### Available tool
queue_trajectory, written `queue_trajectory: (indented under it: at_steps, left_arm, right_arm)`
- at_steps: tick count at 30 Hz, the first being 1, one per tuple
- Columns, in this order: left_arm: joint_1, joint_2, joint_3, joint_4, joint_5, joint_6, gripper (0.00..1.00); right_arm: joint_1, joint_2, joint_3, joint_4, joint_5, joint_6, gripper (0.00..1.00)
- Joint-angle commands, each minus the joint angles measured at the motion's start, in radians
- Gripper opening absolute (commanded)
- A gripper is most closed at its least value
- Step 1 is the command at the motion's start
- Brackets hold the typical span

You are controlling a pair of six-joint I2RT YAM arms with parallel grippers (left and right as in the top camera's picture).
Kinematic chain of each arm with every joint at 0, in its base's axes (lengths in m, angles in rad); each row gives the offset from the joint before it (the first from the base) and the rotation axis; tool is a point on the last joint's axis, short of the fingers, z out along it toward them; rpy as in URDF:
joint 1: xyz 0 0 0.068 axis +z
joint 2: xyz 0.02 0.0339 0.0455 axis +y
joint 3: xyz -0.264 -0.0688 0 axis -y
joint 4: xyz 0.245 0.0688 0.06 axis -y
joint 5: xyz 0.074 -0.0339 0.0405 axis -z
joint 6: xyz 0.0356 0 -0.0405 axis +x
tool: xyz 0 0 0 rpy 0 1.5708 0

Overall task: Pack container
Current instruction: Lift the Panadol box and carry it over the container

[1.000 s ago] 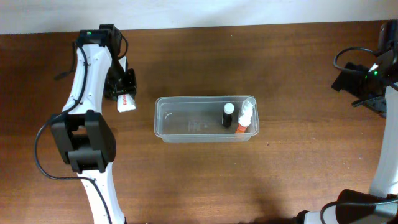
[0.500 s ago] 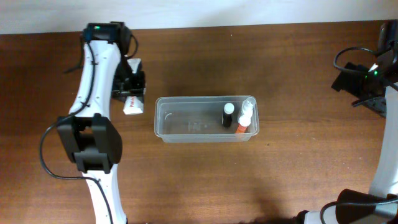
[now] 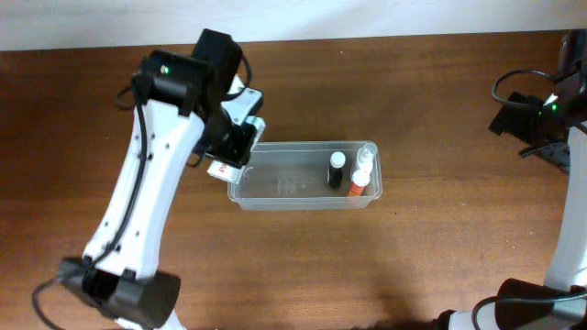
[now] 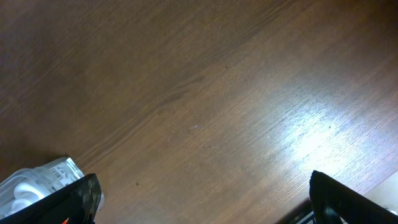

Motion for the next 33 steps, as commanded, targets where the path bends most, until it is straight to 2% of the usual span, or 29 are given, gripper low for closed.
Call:
queue_trajectory:
  at_steps: [1, 10, 20, 26, 33]
  left_arm:
    - [-0.041, -0.011, -0.021, 0.017, -0.017, 0.092, 0.45]
    - [-0.092, -0.011, -0.143, 0.166, -0.006, 0.289, 0.45]
    - [-0.094, -0.011, -0.414, 0.386, -0.005, 0.558, 0.45]
    - [-0.102, -0.011, -0.524, 0.525, -0.003, 0.645, 0.46]
    - [-0.124, -0.011, -0.603, 0.61, -0.003, 0.75, 0.46]
  right_arm:
    - [-0.003, -0.011, 0.015, 0.001, 0.015, -0.002, 0.98]
    - [-0.003, -0.011, 0.015, 0.001, 0.015, -0.002, 0.98]
    - [-0.003, -0.011, 0.015, 0.001, 0.015, -0.002, 0.99]
    - [-0.003, -0.011, 0.015, 0.001, 0.015, -0.002, 0.98]
    - [-0.003, -0.011, 0.015, 0.001, 0.015, -0.002, 0.98]
